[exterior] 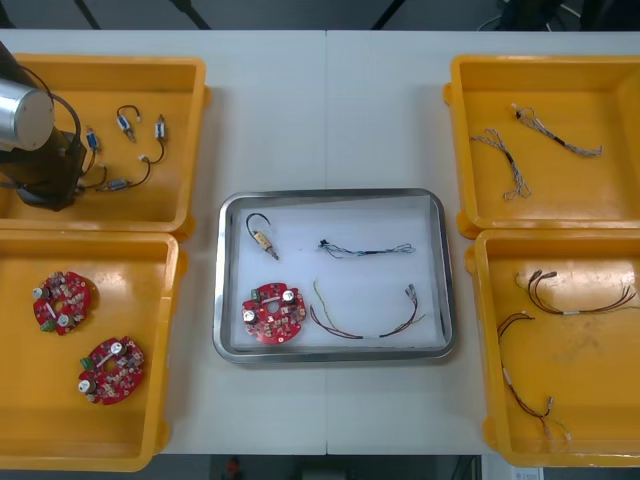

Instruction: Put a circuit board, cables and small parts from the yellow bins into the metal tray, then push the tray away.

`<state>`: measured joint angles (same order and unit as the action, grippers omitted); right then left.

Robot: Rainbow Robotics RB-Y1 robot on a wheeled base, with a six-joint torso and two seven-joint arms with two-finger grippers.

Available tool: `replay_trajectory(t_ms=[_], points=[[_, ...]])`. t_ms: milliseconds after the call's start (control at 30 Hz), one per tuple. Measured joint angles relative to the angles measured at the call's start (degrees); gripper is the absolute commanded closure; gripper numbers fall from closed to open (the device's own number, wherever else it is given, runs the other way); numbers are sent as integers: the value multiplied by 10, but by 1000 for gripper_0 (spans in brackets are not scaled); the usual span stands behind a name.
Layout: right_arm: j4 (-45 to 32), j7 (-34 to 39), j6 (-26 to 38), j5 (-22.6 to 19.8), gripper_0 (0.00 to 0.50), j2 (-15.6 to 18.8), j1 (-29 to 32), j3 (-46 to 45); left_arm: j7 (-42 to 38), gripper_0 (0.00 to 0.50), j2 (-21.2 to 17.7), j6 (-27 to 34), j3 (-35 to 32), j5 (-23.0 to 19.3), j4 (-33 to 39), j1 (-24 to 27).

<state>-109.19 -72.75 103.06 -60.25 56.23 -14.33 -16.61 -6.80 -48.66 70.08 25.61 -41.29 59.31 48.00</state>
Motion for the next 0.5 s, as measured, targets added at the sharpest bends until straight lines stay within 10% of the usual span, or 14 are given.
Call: replay_trajectory(t_ms=[500], points=[[0, 0, 0, 0, 0, 0, 0, 0, 0, 0, 3, -1, -14, 5, 0, 0]])
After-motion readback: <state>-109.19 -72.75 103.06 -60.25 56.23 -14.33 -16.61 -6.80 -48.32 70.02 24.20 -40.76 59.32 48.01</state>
